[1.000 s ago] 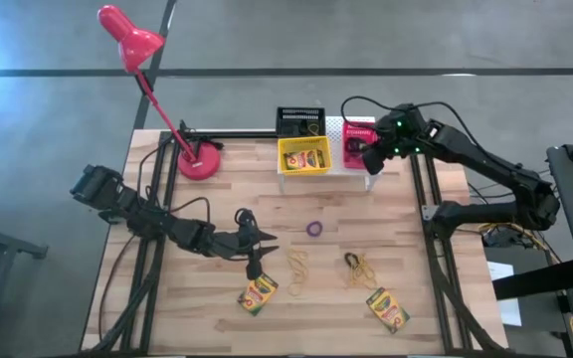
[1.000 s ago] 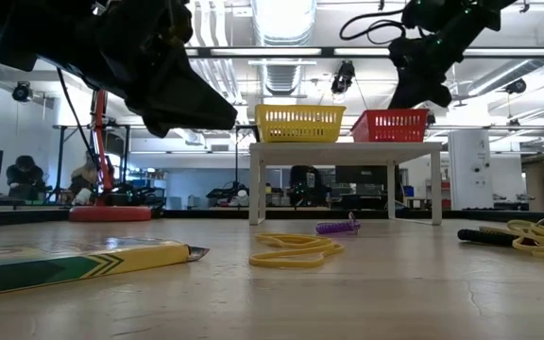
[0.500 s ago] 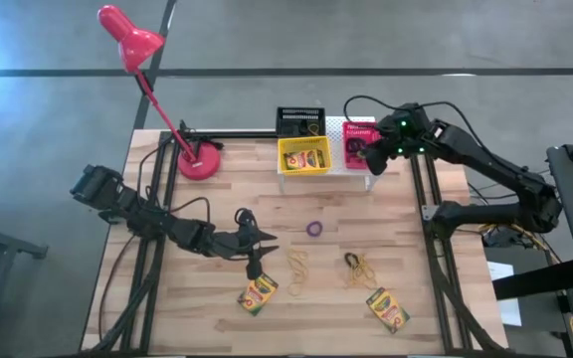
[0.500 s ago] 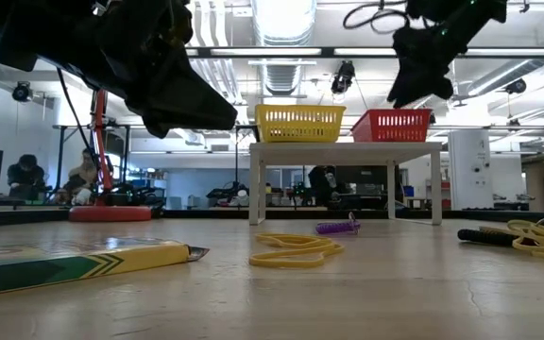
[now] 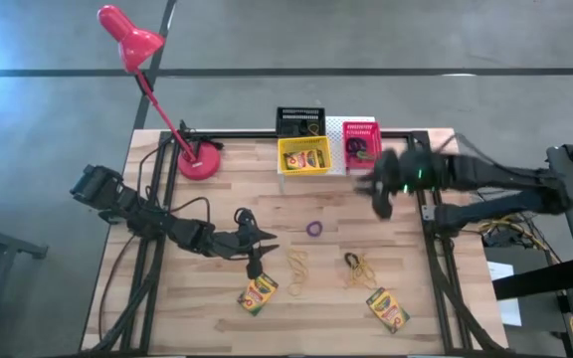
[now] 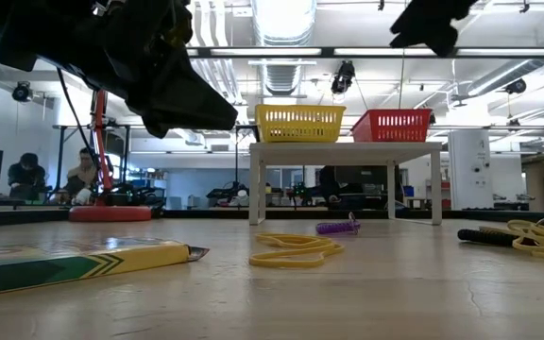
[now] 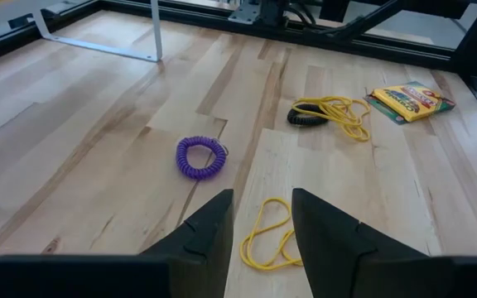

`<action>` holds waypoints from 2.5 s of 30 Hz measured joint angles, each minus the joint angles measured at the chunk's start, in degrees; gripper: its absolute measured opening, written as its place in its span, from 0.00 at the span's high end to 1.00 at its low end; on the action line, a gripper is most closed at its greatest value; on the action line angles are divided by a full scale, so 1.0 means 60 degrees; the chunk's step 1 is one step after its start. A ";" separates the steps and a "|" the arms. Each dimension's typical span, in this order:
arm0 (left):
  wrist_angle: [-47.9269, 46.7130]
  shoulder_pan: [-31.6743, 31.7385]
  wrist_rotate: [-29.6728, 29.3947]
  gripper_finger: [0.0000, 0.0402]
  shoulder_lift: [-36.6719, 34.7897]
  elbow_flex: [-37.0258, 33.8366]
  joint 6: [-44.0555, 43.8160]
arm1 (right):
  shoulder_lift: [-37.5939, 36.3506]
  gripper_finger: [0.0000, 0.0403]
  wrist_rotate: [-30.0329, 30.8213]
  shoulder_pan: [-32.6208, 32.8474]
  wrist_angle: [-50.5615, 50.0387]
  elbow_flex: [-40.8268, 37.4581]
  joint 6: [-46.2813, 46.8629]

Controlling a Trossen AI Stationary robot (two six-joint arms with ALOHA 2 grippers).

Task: Pick & Place Office Desk Supplies
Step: Put the yellow rubber band into the black bin on the shelf

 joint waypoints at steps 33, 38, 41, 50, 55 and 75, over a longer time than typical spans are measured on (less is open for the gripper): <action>0.0000 0.0178 -0.0069 0.68 0.0000 -0.0004 0.0011 | 0.5507 0.78 0.2917 0.7613 0.1161 -0.3181 0.6663; 0.0000 0.0178 -0.0069 0.68 0.0000 -0.0004 0.0011 | 0.5578 0.86 0.2938 0.7341 0.1351 -0.3248 0.6274; 0.0000 0.0182 -0.0069 0.68 0.0000 -0.0004 0.0011 | 0.5486 0.94 0.3148 0.7214 0.1747 -0.3254 0.5724; 0.0268 0.0182 -0.0069 0.68 -0.0003 0.0032 0.0014 | 0.4060 0.98 0.4199 0.7174 0.1649 -0.2323 0.4072; 0.1279 0.0186 -0.0064 0.68 0.0000 0.0033 0.0370 | 0.3168 0.98 0.5837 0.7106 0.2192 -0.1748 0.2619; 0.2949 0.0437 0.1667 0.54 0.0810 0.1600 0.3681 | 0.4534 0.98 0.6134 0.5220 0.9043 -0.1732 -0.2552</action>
